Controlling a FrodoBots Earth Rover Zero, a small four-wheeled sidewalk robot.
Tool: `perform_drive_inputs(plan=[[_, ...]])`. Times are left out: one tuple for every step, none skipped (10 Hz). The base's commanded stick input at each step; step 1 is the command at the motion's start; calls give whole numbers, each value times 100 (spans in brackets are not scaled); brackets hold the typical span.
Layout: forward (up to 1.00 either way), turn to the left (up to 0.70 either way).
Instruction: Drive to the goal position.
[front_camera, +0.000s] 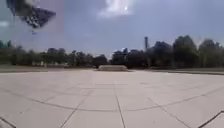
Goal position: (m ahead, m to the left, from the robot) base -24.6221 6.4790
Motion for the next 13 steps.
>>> perform_drive_inputs(plan=[[0, 0], [0, 0], [0, 0], [0, 0], [0, 0], [0, -12], [0, -66], [0, -70], [0, -70], [0, -70], [0, -70], [0, -70], [0, -70]])
